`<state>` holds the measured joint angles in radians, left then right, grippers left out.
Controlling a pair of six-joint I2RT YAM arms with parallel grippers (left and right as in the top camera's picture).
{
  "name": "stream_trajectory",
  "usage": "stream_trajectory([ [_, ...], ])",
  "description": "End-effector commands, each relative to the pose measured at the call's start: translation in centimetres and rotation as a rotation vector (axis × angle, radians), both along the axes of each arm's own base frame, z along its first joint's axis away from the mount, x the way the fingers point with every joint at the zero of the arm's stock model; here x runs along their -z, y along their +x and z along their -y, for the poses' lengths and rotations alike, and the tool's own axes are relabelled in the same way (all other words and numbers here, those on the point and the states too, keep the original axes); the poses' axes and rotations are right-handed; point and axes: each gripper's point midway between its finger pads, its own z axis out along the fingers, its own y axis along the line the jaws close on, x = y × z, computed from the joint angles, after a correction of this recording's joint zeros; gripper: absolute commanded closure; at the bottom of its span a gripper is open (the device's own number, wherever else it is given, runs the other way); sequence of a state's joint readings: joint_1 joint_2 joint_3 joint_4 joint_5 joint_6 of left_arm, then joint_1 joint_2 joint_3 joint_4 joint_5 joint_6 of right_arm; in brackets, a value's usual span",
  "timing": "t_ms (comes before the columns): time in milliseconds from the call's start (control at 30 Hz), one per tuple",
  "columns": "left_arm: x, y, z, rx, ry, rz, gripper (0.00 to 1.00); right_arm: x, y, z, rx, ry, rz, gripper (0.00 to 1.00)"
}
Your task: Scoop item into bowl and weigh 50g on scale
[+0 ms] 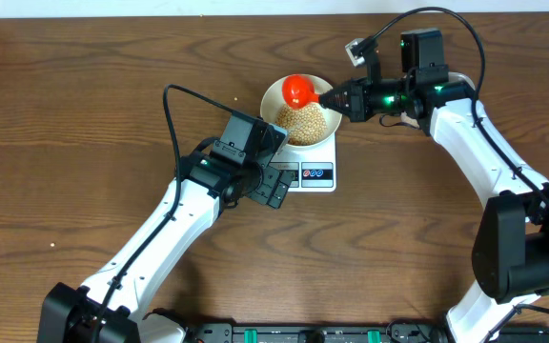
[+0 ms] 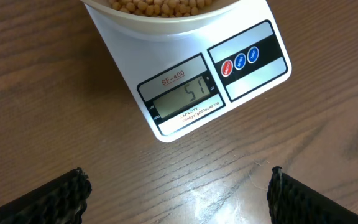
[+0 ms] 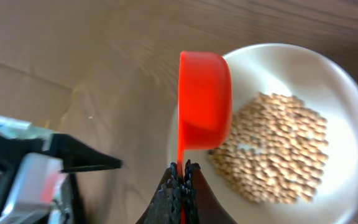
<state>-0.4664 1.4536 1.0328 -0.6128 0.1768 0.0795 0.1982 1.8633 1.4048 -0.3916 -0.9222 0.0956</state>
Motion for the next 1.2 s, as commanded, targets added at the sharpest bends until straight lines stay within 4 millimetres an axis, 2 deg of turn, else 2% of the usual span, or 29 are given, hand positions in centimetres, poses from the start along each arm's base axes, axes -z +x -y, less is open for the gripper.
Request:
stream_trajectory([
  [0, 0.5, 0.1, -0.2, -0.001, 0.016, -0.006, 0.07, 2.0, 0.8, 0.8, 0.071, -0.115, 0.006, 0.99],
  [267, 0.5, 0.0, -0.2, -0.001, 0.016, -0.007, 0.07, 4.9, 1.4, 0.6, 0.148, -0.370, 0.075, 0.99],
  [533, 0.5, 0.1, -0.2, -0.001, 0.016, -0.006, 0.07, 6.0, 1.4, -0.2, 0.180, -0.577, 0.183, 0.99],
  [1067, 0.5, 0.0, -0.2, -0.001, 0.016, -0.007, 0.07, 6.5, 1.5, -0.1, 0.222, -0.743, 0.267, 0.99],
  [1167, 0.5, 0.1, -0.2, -0.001, 0.016, -0.006, 0.07, 7.2, 1.4, -0.3, 0.209, -0.751, 0.259, 0.99],
])
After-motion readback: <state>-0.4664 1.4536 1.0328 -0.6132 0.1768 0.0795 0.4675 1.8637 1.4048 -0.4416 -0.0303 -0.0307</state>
